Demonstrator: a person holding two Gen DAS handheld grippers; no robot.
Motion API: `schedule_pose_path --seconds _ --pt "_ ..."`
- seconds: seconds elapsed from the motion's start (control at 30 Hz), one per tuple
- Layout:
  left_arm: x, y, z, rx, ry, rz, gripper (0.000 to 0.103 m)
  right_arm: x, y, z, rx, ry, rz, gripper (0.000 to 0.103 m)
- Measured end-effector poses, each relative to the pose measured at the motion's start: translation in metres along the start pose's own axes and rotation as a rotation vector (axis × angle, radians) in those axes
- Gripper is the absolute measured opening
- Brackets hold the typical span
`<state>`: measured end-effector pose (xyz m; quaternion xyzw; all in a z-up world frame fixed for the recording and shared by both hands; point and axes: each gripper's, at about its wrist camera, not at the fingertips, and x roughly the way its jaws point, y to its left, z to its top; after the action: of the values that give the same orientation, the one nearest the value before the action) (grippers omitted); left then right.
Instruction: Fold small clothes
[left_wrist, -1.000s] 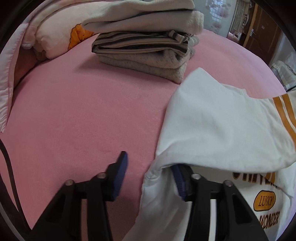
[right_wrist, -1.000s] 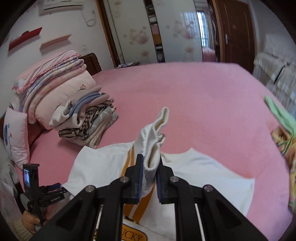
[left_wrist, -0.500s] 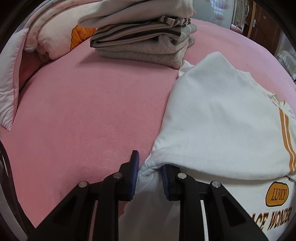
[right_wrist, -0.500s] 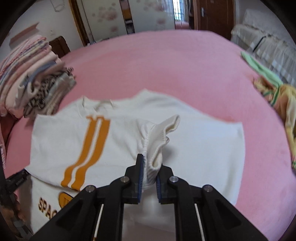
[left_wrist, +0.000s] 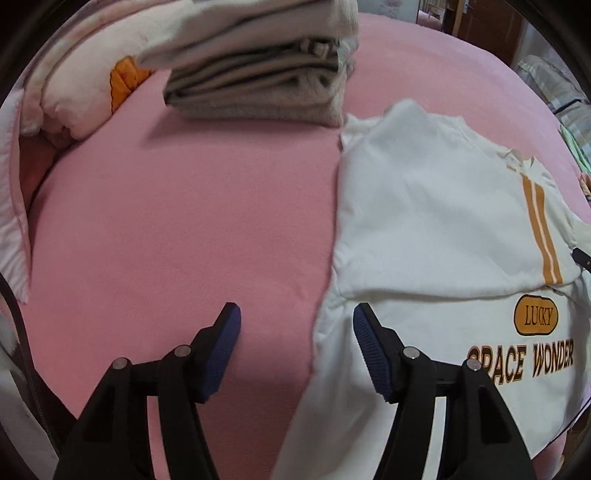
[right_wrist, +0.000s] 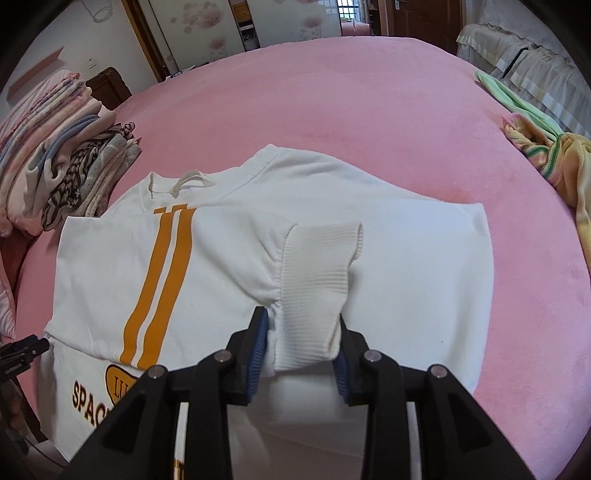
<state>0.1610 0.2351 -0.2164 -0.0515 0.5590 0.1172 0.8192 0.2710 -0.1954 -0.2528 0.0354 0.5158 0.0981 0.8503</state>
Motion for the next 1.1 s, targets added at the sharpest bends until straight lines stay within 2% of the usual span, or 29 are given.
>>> schedule_pose_path --seconds 0.13,0.2,0.27,0.33,0.47,0.63,0.73,0.8,0.93,1.0,1.1 --pt "-0.021 0.003 0.032 0.015 -0.077 -0.033 0.062 -0.001 -0.001 0.001 0.003 0.003 0.0 0.033" --pt "-0.025 -0.004 0.052 0.032 -0.112 -0.057 0.057 -0.004 0.001 0.0 0.001 0.001 -0.006 0.033" --pt "-0.02 -0.015 0.076 0.068 -0.133 -0.058 0.04 -0.005 0.002 0.0 -0.004 -0.005 -0.002 0.033" --pt "-0.005 -0.025 0.102 0.07 -0.094 -0.066 0.037 -0.008 0.006 0.0 -0.013 -0.009 -0.002 0.033" --pt "0.023 -0.042 0.141 -0.001 0.02 -0.13 0.027 -0.01 0.013 -0.001 -0.041 -0.019 -0.019 0.033" --pt "0.039 -0.058 0.175 -0.08 0.063 -0.17 0.025 -0.008 0.017 -0.003 -0.059 -0.021 -0.033 0.033" --pt "0.049 -0.068 0.19 -0.092 0.086 -0.174 0.025 -0.004 0.015 -0.005 -0.057 -0.012 -0.031 0.033" --pt "0.063 -0.079 0.196 -0.055 0.135 -0.16 0.025 -0.002 0.014 -0.007 -0.054 -0.006 -0.029 0.033" --pt "0.09 -0.097 0.2 0.049 0.234 -0.074 0.026 0.0 0.012 -0.009 -0.044 -0.005 -0.018 0.033" --pt "0.096 -0.103 0.2 0.107 0.261 -0.015 0.026 0.0 0.011 -0.009 -0.04 -0.005 -0.013 0.033" --pt "0.099 -0.113 0.201 0.23 0.27 0.123 0.037 0.0 0.011 -0.009 -0.038 -0.008 -0.011 0.033"
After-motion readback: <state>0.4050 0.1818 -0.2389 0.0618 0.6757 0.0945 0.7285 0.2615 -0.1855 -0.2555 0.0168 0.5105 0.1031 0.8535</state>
